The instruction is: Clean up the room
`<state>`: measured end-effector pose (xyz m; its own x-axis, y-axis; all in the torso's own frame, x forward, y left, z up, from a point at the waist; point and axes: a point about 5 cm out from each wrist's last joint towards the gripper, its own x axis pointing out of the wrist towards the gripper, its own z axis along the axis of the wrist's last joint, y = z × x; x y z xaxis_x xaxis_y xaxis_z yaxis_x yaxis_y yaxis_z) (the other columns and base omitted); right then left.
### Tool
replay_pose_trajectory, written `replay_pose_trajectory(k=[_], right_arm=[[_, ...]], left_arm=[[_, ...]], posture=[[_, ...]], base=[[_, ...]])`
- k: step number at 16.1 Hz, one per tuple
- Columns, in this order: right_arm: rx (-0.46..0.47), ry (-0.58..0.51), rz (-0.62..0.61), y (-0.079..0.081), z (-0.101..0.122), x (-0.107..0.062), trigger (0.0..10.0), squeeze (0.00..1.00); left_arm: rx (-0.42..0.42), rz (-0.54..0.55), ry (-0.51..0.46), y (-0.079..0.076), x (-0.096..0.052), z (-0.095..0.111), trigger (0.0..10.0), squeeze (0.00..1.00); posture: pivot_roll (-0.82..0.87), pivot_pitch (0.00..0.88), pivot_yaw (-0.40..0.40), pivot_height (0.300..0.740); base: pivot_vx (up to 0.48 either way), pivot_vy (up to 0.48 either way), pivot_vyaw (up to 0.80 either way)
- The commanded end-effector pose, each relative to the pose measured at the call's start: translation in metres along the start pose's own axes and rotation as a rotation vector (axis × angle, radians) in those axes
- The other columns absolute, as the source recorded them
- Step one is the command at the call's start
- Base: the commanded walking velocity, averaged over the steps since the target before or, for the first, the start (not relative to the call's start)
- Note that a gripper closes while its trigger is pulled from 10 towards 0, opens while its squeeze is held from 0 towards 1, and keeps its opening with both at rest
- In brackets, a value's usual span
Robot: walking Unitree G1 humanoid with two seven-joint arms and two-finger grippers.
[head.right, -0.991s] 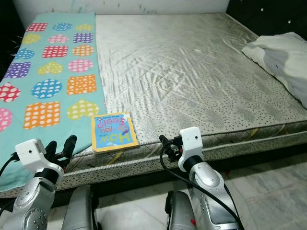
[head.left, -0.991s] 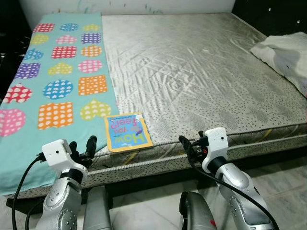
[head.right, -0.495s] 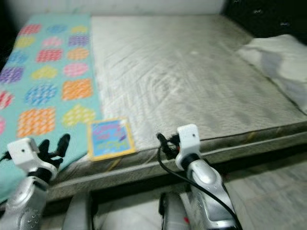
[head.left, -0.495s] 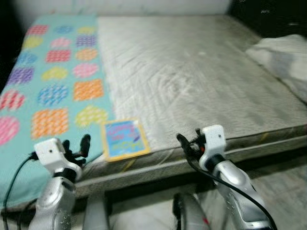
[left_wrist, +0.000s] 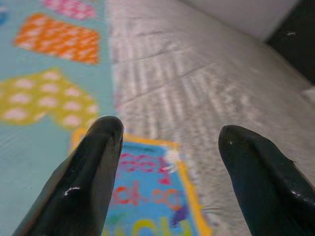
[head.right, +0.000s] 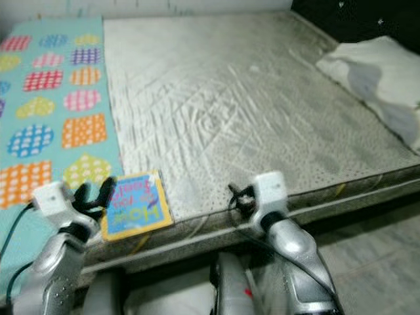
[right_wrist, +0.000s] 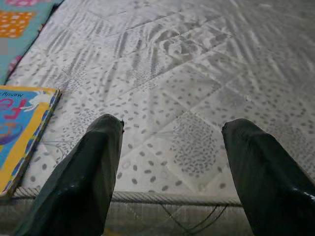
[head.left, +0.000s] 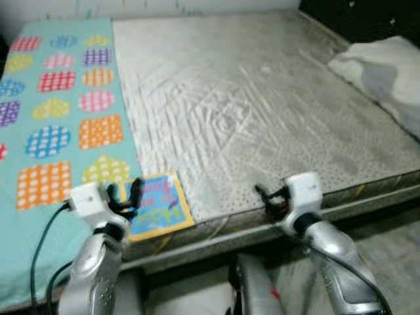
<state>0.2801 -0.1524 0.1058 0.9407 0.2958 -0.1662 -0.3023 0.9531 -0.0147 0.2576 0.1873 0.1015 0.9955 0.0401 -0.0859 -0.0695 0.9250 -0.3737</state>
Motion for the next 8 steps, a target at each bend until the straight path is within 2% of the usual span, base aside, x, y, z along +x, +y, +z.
replay_pose_trajectory(k=[1,2,4,6,8], right_arm=[[0.009,0.000,0.028,0.008,0.000,0.002,10.0,0.00],[0.007,0.007,0.030,0.008,-0.001,0.002,10.0,0.00],[0.004,0.017,0.026,0.006,-0.003,0.000,10.0,0.00],[0.004,0.025,0.022,0.003,-0.004,-0.001,10.0,0.00],[-0.006,0.028,0.014,-0.002,-0.004,0.000,10.0,0.00]], left_arm=[[-0.011,0.103,0.055,0.016,-0.004,-0.004,10.0,0.00],[-0.042,0.152,0.102,0.019,-0.005,-0.008,10.0,0.00],[-0.104,0.225,0.108,0.026,-0.014,-0.007,10.0,0.00],[-0.093,0.257,0.110,0.034,-0.027,-0.008,10.0,0.00],[-0.112,0.308,0.177,0.050,-0.033,-0.017,10.0,0.00]], posture=[[-0.12,0.136,-0.047,0.550],[-0.12,0.135,-0.045,0.550],[-0.12,0.137,-0.048,0.550],[-0.10,0.141,-0.056,0.550],[-0.11,0.141,-0.065,0.550]], base=[[0.000,0.000,0.00],[0.000,0.000,0.00],[0.000,0.000,0.00],[0.000,0.000,0.00],[0.000,0.000,0.00]])
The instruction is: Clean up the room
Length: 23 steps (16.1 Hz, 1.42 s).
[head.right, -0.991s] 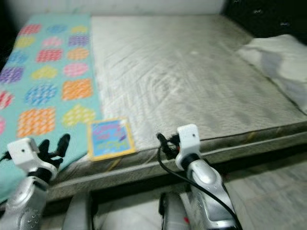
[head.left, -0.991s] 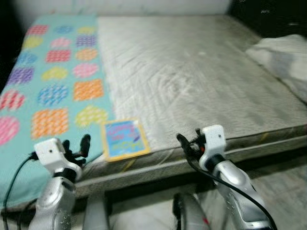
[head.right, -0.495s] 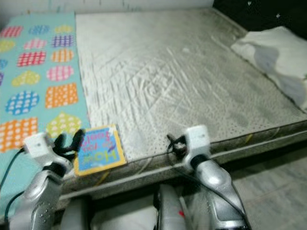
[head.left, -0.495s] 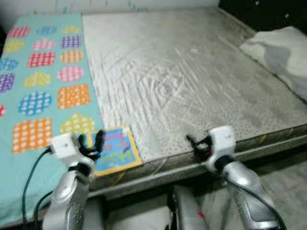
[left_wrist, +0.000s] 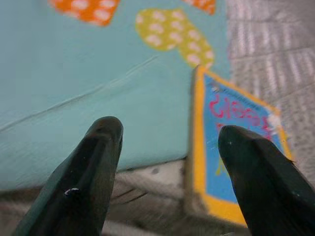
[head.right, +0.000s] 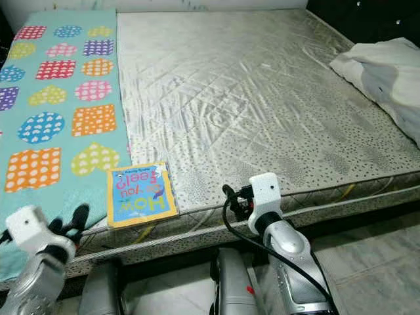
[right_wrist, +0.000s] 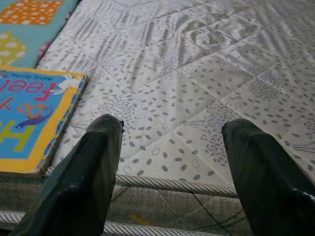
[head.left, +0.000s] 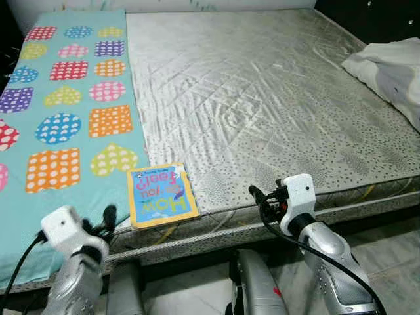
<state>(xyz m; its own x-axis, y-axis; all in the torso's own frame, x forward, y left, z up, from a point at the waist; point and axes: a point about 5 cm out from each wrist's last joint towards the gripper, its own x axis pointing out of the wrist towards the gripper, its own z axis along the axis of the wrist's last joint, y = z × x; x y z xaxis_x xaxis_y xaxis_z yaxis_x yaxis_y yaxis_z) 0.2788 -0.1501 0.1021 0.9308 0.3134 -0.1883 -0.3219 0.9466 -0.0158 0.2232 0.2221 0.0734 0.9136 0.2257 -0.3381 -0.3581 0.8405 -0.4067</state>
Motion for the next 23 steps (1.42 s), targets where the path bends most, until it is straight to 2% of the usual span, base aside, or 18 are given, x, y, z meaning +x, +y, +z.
replay_pose_trajectory(k=[1,5,7,10,12,16,17,23], right_arm=[[-0.009,0.005,-0.013,-0.007,0.001,0.001,10.0,0.00],[-0.029,0.013,-0.044,-0.023,0.004,-0.006,10.0,0.00],[-0.018,0.023,0.030,-0.024,0.005,-0.017,10.0,0.00],[-0.037,0.069,0.146,-0.020,0.001,-0.032,10.0,0.00],[-0.044,0.086,0.221,-0.016,0.005,-0.039,10.0,0.00],[-0.084,0.100,0.294,-0.016,0.012,-0.050,10.0,0.00],[-0.089,0.106,0.289,-0.018,0.012,-0.050,10.0,0.00],[-0.093,0.108,0.288,-0.018,0.012,-0.050,10.0,0.00]], left_arm=[[-0.003,0.016,0.040,0.009,0.003,-0.002,10.0,0.00],[0.004,-0.049,0.100,0.011,0.026,0.000,10.0,0.00],[-0.010,-0.110,0.115,0.001,0.034,0.001,10.0,0.00],[-0.048,-0.179,0.183,-0.010,0.044,-0.010,10.0,0.00],[-0.114,-0.219,0.243,-0.015,0.047,-0.020,10.0,0.00],[-0.172,-0.220,0.306,-0.013,0.051,-0.026,10.0,0.00],[-0.168,-0.202,0.339,-0.009,0.050,-0.030,10.0,0.00],[-0.174,-0.201,0.340,-0.008,0.049,-0.030,10.0,0.00]], posture=[[-0.11,0.142,-0.069,0.550],[-0.15,0.156,-0.081,0.550],[-0.16,0.164,-0.088,0.550],[-0.18,0.176,-0.095,0.550],[-0.20,0.179,-0.092,0.550],[-0.22,0.183,-0.087,0.550],[-0.22,0.182,-0.086,0.550],[-0.21,0.182,-0.084,0.550]], base=[[0.000,0.000,0.00],[0.000,0.000,0.00],[0.000,0.000,0.00],[0.000,0.000,0.00],[0.000,0.000,0.00],[0.000,0.000,0.00],[0.000,0.000,0.00],[0.000,0.000,0.00]])
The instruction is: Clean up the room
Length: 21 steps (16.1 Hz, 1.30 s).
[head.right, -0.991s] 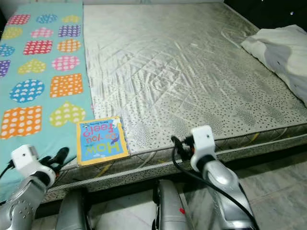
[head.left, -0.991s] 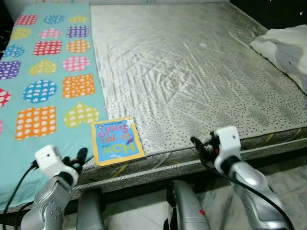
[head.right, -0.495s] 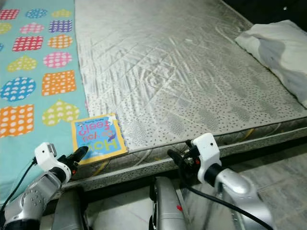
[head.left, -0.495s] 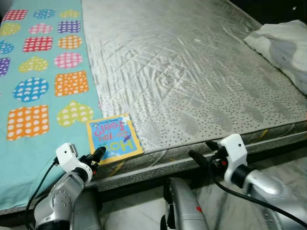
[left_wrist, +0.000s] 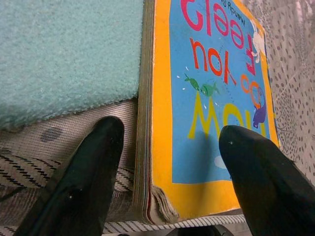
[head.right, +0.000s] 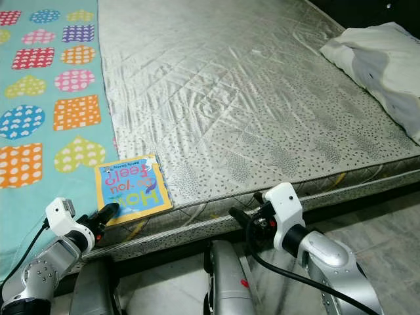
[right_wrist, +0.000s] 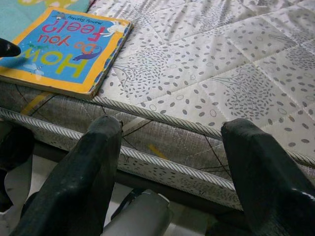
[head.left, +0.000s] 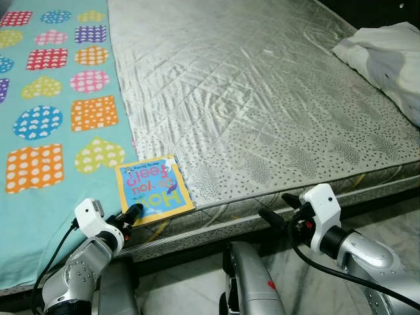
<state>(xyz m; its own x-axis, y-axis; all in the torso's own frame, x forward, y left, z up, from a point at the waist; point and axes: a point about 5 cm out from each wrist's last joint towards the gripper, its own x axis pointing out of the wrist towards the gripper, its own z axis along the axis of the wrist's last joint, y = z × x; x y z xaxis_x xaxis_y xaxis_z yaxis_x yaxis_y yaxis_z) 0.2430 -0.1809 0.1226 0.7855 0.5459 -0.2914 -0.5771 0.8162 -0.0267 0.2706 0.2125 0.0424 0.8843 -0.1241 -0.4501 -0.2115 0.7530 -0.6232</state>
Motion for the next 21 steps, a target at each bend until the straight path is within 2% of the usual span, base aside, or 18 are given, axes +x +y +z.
replay_pose_trajectory(k=[1,11,13,19,20,21], right_arm=[[-0.012,0.010,0.011,0.000,0.000,-0.003,10.0,0.00],[-0.012,0.010,0.011,0.000,0.000,-0.003,10.0,0.00],[0.014,-0.019,0.228,0.023,0.007,0.007,10.0,0.00],[0.005,-0.011,0.254,0.022,-0.003,0.008,10.0,0.00],[0.004,-0.010,0.259,0.021,-0.005,0.010,10.0,0.00],[0.004,-0.011,0.262,0.021,-0.006,0.011,10.0,0.00]], left_arm=[[-0.010,0.020,0.038,0.006,-0.001,-0.007,10.0,0.00],[-0.010,0.020,0.038,0.006,-0.001,-0.007,10.0,0.00],[-0.089,-0.139,0.106,-0.003,0.019,0.002,10.0,0.00],[-0.118,-0.190,0.141,-0.005,0.022,-0.001,10.0,0.00],[-0.139,-0.228,0.171,-0.005,0.023,-0.002,4.1,0.00],[-0.156,-0.253,0.177,-0.006,0.023,-0.003,0.5,0.00]], posture=[[-0.21,0.182,-0.084,0.550],[-0.21,0.182,-0.084,0.550],[-0.23,0.166,-0.083,0.550],[-0.23,0.161,-0.082,0.550],[-0.23,0.157,-0.084,0.550],[-0.23,0.154,-0.086,0.550]], base=[[0.000,0.000,0.00],[0.000,0.000,0.00],[0.000,0.000,0.00],[0.000,0.000,0.00],[0.000,0.000,0.00],[0.000,0.000,0.00]])
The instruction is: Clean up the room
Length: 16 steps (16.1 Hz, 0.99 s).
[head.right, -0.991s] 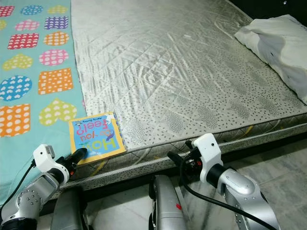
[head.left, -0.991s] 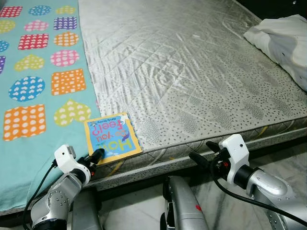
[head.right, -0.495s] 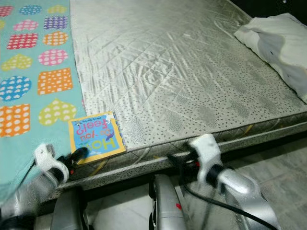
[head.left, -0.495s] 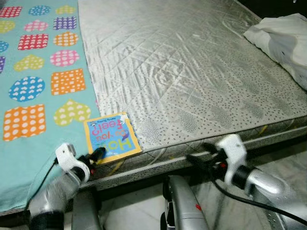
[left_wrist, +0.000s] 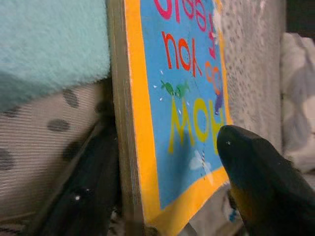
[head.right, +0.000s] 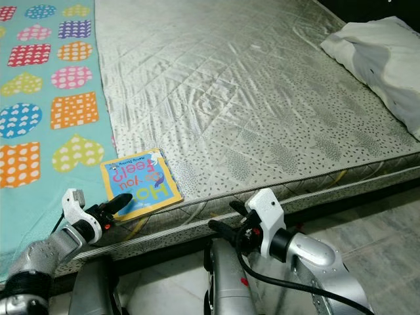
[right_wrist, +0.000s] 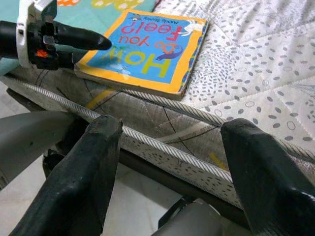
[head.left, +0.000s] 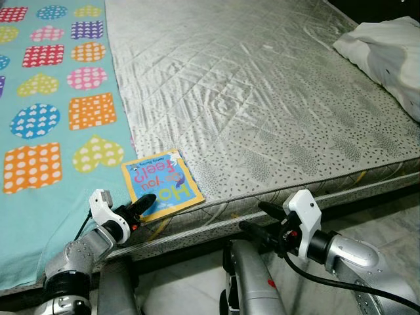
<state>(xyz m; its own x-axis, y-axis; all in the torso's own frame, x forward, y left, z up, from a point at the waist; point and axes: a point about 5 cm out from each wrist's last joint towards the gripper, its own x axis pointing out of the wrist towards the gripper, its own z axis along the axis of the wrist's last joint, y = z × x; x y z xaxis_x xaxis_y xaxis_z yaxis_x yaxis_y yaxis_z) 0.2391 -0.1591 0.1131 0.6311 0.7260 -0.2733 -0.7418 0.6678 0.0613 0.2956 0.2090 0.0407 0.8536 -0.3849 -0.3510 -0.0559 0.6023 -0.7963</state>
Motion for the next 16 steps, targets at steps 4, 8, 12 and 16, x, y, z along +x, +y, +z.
replay_pose_trajectory(k=[4,8,12,16], right_arm=[[0.030,0.001,0.113,-0.002,-0.002,-0.007,10.0,0.00],[0.019,0.018,0.109,-0.018,-0.004,-0.029,10.0,0.00],[0.034,0.053,0.064,-0.053,-0.029,-0.056,10.0,0.00],[0.043,0.065,0.046,-0.046,-0.052,-0.037,10.0,0.00]], left_arm=[[-0.070,-0.074,0.043,0.000,0.003,-0.009,0.0,0.00],[-0.107,-0.069,0.005,0.005,0.006,-0.003,0.0,0.00],[-0.143,-0.100,-0.033,0.003,0.006,0.005,0.0,0.00],[-0.152,-0.130,-0.013,0.000,0.009,0.001,0.0,0.00]], posture=[[-0.23,0.149,-0.088,0.550],[-0.24,0.145,-0.087,0.550],[-0.24,0.150,-0.089,0.550],[-0.24,0.152,-0.088,0.550]], base=[[0.000,0.000,0.00],[0.000,0.000,0.00],[0.000,0.000,0.00],[0.000,0.000,0.00]])
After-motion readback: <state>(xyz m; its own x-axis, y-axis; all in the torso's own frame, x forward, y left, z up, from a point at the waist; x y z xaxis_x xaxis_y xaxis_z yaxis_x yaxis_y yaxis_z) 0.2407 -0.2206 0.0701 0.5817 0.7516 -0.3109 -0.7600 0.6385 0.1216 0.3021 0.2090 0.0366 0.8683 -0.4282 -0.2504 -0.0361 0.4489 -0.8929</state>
